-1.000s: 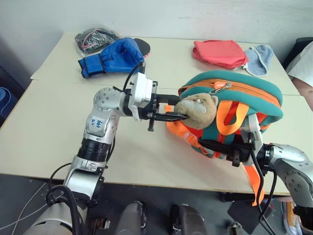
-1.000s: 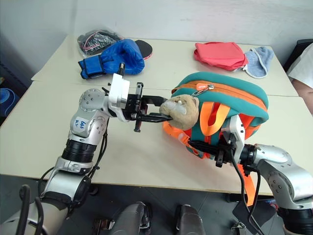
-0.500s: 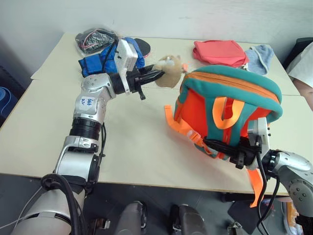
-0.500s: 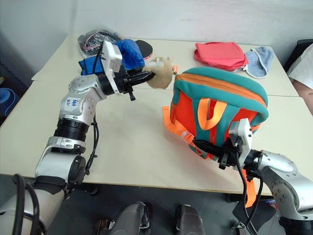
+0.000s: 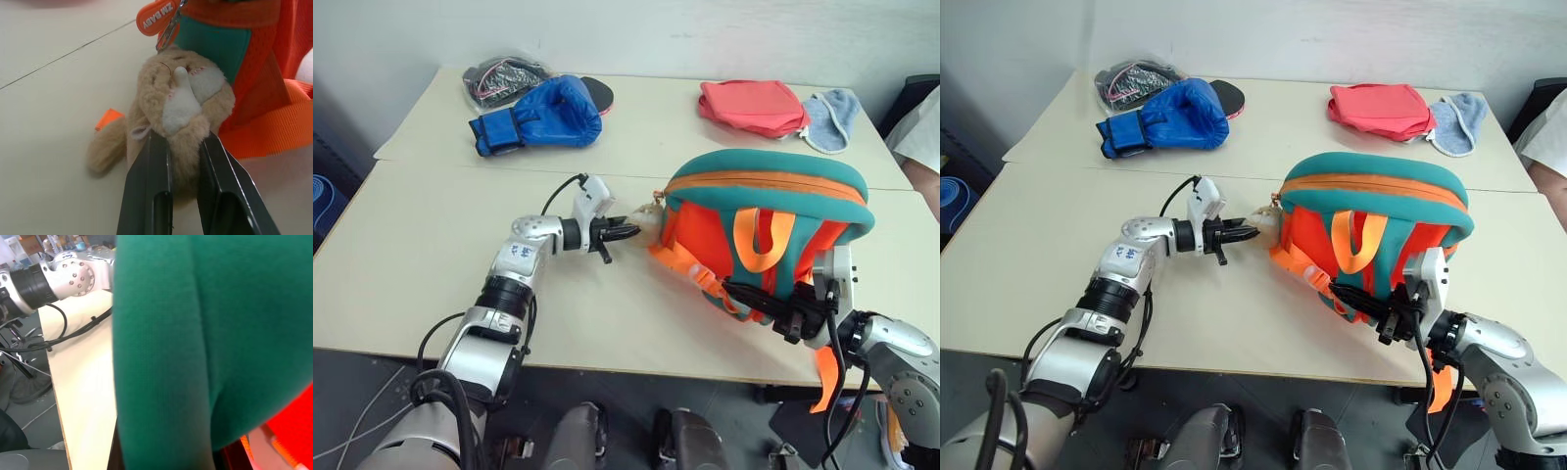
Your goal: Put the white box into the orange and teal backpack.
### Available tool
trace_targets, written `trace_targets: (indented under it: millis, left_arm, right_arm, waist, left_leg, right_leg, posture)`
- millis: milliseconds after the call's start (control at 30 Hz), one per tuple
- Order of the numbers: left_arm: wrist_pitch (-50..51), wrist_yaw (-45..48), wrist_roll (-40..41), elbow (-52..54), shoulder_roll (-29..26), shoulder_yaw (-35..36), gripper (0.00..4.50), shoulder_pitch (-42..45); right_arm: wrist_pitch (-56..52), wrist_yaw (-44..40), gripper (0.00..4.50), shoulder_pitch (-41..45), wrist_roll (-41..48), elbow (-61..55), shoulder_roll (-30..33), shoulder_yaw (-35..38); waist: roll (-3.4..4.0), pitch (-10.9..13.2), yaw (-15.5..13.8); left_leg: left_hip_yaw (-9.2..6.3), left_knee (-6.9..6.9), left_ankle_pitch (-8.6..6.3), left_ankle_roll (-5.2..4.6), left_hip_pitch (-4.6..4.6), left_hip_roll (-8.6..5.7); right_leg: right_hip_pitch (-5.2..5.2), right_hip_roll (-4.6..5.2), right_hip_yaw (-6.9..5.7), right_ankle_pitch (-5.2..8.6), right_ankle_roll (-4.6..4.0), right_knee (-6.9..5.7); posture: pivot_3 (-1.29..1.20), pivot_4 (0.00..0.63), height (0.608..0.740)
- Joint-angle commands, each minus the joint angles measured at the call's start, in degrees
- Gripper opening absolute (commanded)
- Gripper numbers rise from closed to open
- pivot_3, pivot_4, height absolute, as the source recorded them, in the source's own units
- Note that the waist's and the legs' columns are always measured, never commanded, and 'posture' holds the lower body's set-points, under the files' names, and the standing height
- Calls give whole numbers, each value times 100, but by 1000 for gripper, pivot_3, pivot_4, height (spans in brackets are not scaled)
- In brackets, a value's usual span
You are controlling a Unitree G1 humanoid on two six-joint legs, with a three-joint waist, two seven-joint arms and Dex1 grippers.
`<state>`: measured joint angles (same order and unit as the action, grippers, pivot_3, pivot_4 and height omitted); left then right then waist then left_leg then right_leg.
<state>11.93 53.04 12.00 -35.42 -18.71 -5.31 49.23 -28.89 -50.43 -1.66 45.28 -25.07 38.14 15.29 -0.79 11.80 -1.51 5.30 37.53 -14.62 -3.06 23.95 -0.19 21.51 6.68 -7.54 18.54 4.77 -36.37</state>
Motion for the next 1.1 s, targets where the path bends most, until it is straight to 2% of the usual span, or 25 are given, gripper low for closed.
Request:
trace_targets:
  millis: [33, 133, 300, 333, 433, 467, 600, 667, 767, 900, 1100]
  left_arm:
    - [-98, 291, 223, 256, -401, 389, 687, -203]
    - [-151, 448, 351, 430, -664, 575, 1579, -306]
    - [-288, 865, 516, 745, -1107, 791, 3079, -534]
    - [-285, 1017, 585, 883, -1230, 849, 3492, -647]
    - [-120, 1604, 895, 1635, -1834, 1104, 4365, -1401]
    - [-41, 1729, 991, 1867, -1999, 1174, 4500, -1669]
    - [-350, 2033, 1000, 2706, -2619, 1461, 4500, -2934]
    - [-778, 2028, 798, 3037, -2838, 1597, 4500, -3551]
    - [-885, 1645, 720, 3453, -2888, 1779, 4500, -4084]
    - [-969, 1433, 805, 3694, -2842, 1980, 4500, -4503]
    - [-1164, 1217, 789, 3837, -2786, 2042, 4500, -4810]
  right_arm:
    - [480, -93, 0, -102, -278, 129, -47, 190]
    - [585, -142, 0, -120, -292, 252, -67, 212]
    - [971, -411, 1518, -139, -519, 386, 90, 319]
    - [1026, -472, 1975, -192, -556, 389, 162, 423]
    - [1207, -883, 2951, -678, -698, 460, 584, 1041]
    - [1253, -998, 3254, -842, -728, 491, 690, 1211]
    - [1470, -1254, 4459, -1294, -852, 641, 935, 1884]
    - [1823, -1455, 4459, -1472, -1190, 997, 1079, 2123]
    - [2427, -1594, 4459, -1432, -1533, 1761, 1147, 2285]
    - [3406, -2030, 4459, -1419, -1992, 2334, 1153, 1973]
    - [3731, -1913, 4459, -1014, -2165, 2694, 1052, 1532]
  waist:
    - [0, 0, 11]
    - [1, 0, 19]
    - [1, 0, 15]
    - [1, 0, 13]
    - [4, -1, 12]
    - [4, -1, 15]
    - [6, -1, 29]
    - [7, 0, 30]
    - [10, 1, -5]
    - [16, -1, 4]
    - [36, -4, 81]
  left_leg:
    - [0, -2, -1, 1, 0, 0]
    - [5, -13, 0, 3, -7, 0]
    - [9, -17, 0, 4, -11, -1]
    - [9, -17, 0, 4, -10, -1]
    - [8, -21, -1, 3, -9, -1]
    - [9, -32, -2, 3, -14, -1]
    - [12, -48, -7, 9, -35, 2]
    - [13, -50, -16, 12, -40, 3]
    - [12, -55, -57, 9, -68, 6]
    - [9, -60, -60, 8, -67, 6]
    - [20, -67, -53, 27, -67, 8]
  right_leg:
    - [0, 0, 0, 0, 0, 0]
    - [0, 0, 3, 0, 0, 2]
    - [-1, 0, 5, 0, 0, -1]
    - [0, 0, 6, 0, 0, 0]
    - [0, 2, 7, 0, 0, 8]
    - [-4, 2, 10, 0, 0, 19]
    - [-20, 1, 13, 1, -2, 36]
    - [-23, 3, 18, 2, -3, 38]
    - [-51, 5, 22, 4, -6, 48]
    - [-49, 8, 30, 5, -8, 56]
    - [-39, 7, 29, 7, -12, 46]
  posture:
    - [0, 150, 740]
    - [0, 150, 740]
    - [0, 150, 740]
    - [0, 150, 740]
    - [0, 150, 740]
    - [0, 150, 740]
    - [0, 150, 740]
    - [0, 150, 740]
    - [0, 150, 740]
    - [0, 150, 740]
    - [0, 150, 740]
